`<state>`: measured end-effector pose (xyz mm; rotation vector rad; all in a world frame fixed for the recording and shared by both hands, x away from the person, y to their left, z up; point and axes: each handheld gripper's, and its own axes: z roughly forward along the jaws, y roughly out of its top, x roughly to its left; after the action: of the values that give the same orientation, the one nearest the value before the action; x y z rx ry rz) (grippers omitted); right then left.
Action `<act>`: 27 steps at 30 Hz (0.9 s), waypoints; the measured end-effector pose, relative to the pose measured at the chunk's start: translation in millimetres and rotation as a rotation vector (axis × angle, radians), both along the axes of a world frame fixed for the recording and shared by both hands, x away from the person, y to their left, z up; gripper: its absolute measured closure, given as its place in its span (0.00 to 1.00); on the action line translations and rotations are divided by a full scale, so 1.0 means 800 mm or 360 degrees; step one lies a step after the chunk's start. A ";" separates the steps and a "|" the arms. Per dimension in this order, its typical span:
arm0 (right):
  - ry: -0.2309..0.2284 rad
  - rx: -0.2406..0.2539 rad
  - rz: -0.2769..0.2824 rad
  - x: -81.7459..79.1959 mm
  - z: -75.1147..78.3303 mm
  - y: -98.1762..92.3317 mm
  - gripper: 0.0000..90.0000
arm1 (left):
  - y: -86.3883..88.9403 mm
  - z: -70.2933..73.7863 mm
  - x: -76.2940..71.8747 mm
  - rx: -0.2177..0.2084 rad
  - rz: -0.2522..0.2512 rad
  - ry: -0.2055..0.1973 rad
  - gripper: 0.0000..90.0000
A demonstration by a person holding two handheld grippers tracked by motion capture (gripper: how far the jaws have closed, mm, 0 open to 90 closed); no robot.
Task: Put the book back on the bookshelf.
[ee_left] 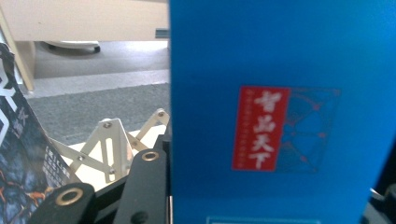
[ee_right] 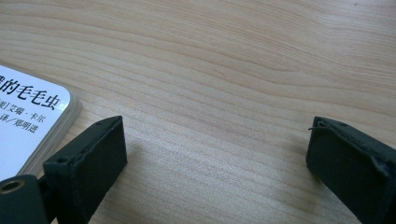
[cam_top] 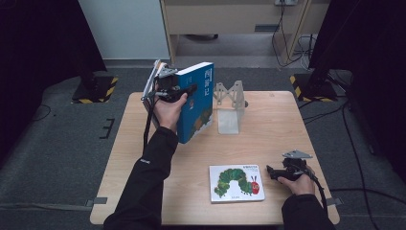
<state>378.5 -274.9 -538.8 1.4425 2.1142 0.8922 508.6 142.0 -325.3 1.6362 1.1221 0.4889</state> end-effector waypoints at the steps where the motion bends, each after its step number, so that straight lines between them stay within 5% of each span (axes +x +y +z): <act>1: 0.0000 0.0000 0.0000 0.000 0.000 0.000 0.06 | 0.001 -0.002 0.003 -0.0007 0.0015 0.0003 0.68; 18: -0.0001 -0.0002 0.0002 0.000 0.000 0.000 0.06 | -0.025 -0.025 0.034 0.0027 0.0062 0.0017 0.68; 27: -0.0001 -0.0002 0.0002 0.000 0.000 0.000 0.06 | -0.040 -0.041 0.044 0.0078 0.0098 -0.0033 0.68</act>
<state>378.6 -274.8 -538.9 1.4402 2.1153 0.8913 544.1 110.2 -358.3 1.6390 1.1561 0.5757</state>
